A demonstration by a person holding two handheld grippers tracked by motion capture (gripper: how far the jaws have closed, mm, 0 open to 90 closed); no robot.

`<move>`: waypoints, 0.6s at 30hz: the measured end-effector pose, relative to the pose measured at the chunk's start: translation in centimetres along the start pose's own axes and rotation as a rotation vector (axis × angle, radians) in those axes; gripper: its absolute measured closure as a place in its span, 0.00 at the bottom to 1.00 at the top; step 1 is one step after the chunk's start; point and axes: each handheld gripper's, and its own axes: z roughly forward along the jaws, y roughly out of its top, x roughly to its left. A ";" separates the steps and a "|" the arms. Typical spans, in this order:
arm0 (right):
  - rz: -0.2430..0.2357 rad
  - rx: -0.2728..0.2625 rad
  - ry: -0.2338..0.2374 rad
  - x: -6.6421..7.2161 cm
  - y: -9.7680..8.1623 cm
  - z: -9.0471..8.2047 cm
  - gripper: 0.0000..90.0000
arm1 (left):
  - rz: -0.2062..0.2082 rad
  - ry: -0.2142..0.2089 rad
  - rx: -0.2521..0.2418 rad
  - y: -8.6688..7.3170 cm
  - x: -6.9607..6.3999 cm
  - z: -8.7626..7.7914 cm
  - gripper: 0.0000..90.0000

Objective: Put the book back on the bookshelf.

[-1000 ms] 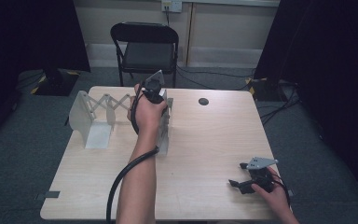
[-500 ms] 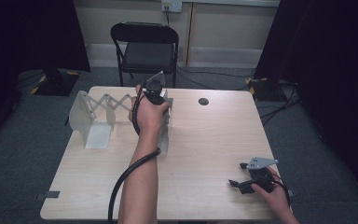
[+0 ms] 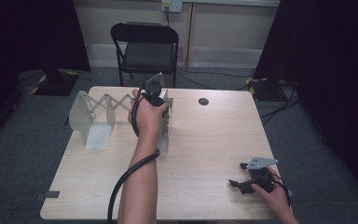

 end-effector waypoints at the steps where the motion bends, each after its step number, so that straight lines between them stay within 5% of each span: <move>1: 0.000 0.000 0.000 0.0 0.0 0.0 0.14 | -0.001 0.000 0.001 0.0 0.0 0.0 0.53; 18: 0.000 0.000 0.000 0.0 0.0 0.0 0.14 | 0.001 -0.020 0.010 -0.7 0.1 0.4 0.44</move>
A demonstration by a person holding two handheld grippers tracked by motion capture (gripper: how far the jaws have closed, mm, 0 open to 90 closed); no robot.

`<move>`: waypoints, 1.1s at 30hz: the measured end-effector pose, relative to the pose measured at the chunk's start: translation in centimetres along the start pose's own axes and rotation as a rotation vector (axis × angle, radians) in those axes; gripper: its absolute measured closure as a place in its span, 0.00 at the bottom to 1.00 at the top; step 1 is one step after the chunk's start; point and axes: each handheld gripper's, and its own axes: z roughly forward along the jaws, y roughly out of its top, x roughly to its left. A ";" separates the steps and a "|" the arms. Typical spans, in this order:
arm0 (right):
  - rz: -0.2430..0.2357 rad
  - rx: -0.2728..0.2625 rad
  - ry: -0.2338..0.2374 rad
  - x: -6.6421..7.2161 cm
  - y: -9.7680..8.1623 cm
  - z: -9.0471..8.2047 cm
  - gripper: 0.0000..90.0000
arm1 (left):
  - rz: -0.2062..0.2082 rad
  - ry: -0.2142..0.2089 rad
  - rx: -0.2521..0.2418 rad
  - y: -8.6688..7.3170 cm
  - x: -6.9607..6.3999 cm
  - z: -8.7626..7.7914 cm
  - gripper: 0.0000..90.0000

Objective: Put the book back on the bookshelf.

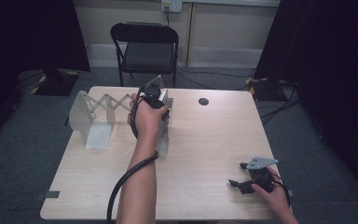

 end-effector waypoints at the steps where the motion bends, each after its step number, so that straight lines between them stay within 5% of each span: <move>1: 0.000 0.000 0.000 0.0 0.0 0.0 0.14 | -0.002 -0.002 0.001 -0.1 0.0 0.0 0.44; 11: -0.001 0.000 0.000 0.0 0.0 0.0 0.14 | -0.005 -0.015 -0.001 -0.6 0.1 -0.2 0.35; 33: -0.002 0.000 0.001 0.0 0.0 0.0 0.14 | 0.009 -0.030 -0.016 -2.2 0.5 -1.4 0.33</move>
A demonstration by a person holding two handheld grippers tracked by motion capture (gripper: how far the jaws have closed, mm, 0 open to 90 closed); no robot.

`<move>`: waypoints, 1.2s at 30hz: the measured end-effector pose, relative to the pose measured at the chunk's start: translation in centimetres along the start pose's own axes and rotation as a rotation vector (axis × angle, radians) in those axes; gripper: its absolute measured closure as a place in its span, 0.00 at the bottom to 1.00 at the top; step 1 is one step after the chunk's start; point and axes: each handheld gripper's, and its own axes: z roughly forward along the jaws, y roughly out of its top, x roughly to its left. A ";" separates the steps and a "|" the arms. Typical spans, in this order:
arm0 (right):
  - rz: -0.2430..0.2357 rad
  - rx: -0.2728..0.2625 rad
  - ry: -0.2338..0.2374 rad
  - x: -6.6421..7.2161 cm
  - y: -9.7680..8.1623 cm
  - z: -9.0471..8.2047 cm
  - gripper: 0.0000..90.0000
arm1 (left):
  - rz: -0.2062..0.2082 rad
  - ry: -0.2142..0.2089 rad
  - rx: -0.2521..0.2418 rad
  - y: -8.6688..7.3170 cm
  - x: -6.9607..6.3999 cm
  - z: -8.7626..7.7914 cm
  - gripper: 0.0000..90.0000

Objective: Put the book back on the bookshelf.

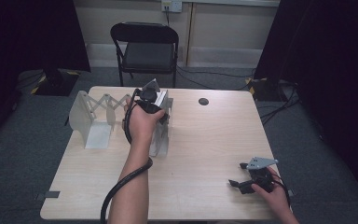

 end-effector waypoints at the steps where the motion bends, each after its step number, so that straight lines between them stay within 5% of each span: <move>1: 0.001 0.001 0.000 0.0 0.0 0.0 0.14 | -0.004 0.001 -0.002 -0.1 0.1 -0.1 0.33; 36: 0.001 0.001 0.000 0.0 0.0 0.0 0.14 | 0.008 -0.026 -0.006 -2.3 0.8 -1.3 0.33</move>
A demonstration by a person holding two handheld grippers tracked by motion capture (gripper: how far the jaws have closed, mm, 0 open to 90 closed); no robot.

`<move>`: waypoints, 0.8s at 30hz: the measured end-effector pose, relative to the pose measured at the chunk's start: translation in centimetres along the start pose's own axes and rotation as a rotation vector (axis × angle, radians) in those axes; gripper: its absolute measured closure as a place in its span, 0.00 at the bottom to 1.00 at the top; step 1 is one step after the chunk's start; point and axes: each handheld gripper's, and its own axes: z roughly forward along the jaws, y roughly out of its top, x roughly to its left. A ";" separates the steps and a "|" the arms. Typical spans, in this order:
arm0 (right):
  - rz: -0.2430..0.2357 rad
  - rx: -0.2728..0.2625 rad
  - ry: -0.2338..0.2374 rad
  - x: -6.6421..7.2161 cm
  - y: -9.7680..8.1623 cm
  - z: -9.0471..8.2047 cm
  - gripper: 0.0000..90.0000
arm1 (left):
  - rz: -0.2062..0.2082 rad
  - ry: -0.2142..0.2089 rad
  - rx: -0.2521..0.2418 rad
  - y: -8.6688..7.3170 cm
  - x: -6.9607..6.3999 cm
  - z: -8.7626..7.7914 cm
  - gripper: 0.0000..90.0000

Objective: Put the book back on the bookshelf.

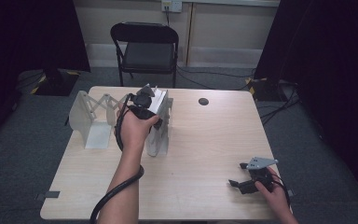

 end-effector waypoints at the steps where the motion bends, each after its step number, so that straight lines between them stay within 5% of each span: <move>1: 0.000 0.000 0.000 0.0 0.0 0.0 0.14 | -0.001 0.000 0.001 -0.1 0.0 0.0 0.33; 24: -0.001 0.000 -0.001 0.0 0.0 0.0 0.14 | 0.013 -0.023 -0.020 -1.1 0.3 -1.1 0.33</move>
